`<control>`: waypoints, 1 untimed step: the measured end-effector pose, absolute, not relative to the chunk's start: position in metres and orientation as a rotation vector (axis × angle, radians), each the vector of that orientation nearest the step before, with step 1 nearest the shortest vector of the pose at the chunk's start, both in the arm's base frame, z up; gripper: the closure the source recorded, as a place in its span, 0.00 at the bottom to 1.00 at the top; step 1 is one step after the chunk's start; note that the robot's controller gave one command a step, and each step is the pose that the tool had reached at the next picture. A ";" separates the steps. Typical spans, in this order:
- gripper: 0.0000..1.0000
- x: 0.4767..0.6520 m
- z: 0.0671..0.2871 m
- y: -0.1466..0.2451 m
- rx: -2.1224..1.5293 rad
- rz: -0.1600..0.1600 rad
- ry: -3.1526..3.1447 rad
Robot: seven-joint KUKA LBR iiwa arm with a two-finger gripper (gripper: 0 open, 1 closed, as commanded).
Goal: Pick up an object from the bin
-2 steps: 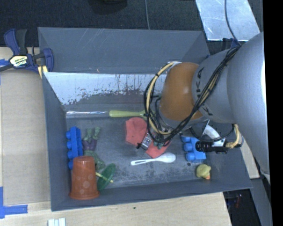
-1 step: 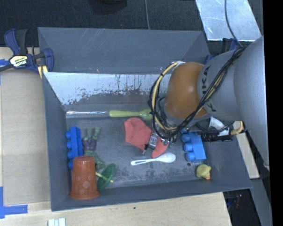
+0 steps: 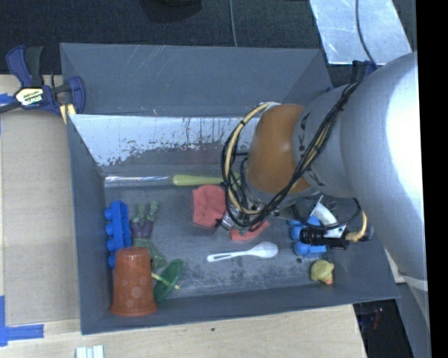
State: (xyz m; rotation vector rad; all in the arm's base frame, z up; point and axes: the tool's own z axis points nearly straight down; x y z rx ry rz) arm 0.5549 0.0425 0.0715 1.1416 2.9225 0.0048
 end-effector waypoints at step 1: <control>1.00 0.555 0.072 0.042 1.141 0.005 2.923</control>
Offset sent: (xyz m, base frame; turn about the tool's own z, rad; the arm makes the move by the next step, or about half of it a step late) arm -0.0001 -0.0001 0.0365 -0.0004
